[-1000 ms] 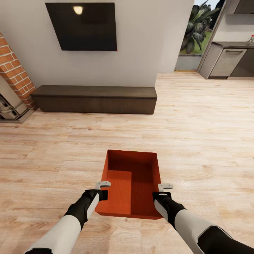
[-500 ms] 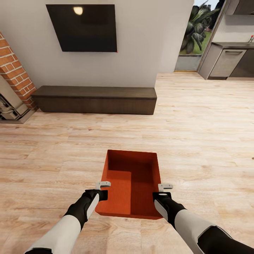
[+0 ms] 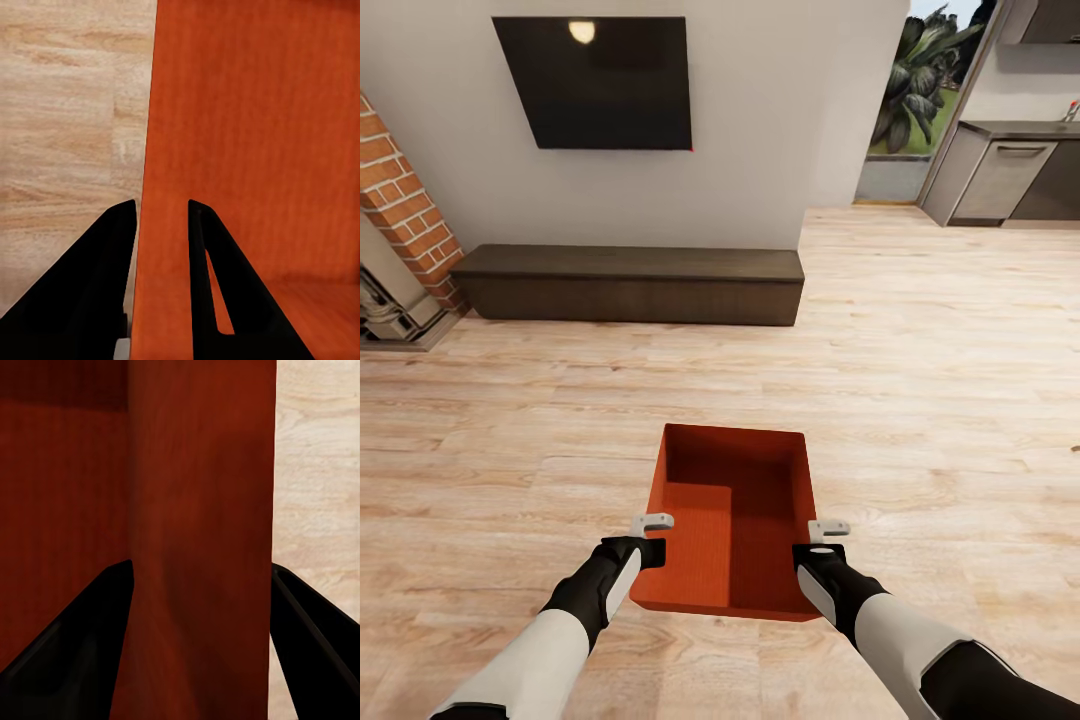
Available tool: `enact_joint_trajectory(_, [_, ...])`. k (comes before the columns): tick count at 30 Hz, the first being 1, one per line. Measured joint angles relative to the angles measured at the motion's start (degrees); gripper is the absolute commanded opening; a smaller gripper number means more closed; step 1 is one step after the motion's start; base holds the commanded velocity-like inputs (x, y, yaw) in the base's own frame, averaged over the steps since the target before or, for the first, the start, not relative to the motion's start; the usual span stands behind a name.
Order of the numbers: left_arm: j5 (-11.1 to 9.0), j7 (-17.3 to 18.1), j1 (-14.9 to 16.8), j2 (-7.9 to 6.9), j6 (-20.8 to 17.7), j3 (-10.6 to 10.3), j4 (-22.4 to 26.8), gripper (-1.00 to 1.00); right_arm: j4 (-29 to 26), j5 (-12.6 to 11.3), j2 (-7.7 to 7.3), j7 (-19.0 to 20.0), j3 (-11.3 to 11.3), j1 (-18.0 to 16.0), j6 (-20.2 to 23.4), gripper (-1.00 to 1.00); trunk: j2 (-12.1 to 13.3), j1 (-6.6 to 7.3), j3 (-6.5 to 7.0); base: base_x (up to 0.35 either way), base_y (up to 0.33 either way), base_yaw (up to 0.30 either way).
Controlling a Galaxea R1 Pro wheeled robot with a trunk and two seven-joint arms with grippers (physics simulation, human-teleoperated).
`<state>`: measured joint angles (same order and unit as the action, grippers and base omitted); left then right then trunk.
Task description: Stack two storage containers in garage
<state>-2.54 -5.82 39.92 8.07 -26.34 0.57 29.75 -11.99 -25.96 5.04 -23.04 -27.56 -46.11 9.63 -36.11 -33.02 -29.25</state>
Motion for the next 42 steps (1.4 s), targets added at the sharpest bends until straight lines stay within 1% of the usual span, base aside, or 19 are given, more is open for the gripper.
enact_joint_trajectory(14, [-0.08, -0.05, 0.00, 0.00, 0.01, -0.05, 0.00, -1.00, 0.00, -0.09, -0.01, -0.01, -0.07, 0.00, -0.03, -1.00, 5.63, 3.08, 2.61, 0.000, 0.000, 0.000])
enact_joint_trajectory(33, [-0.09, -0.06, 0.00, 0.00, 0.01, -0.07, 0.01, -1.00, -0.01, -0.18, -0.02, -0.05, -0.15, 0.01, -0.05, -1.00, 13.27, 7.27, 7.68, 0.000, 0.000, 0.000])
enact_joint_trajectory(42, [-0.09, -0.06, -0.01, 0.00, 0.02, -0.07, 0.01, -1.00, -0.01, -0.19, -0.02, -0.05, -0.16, 0.01, -0.04, -1.00, 13.29, 7.27, 8.49, 0.000, 0.000, 0.000])
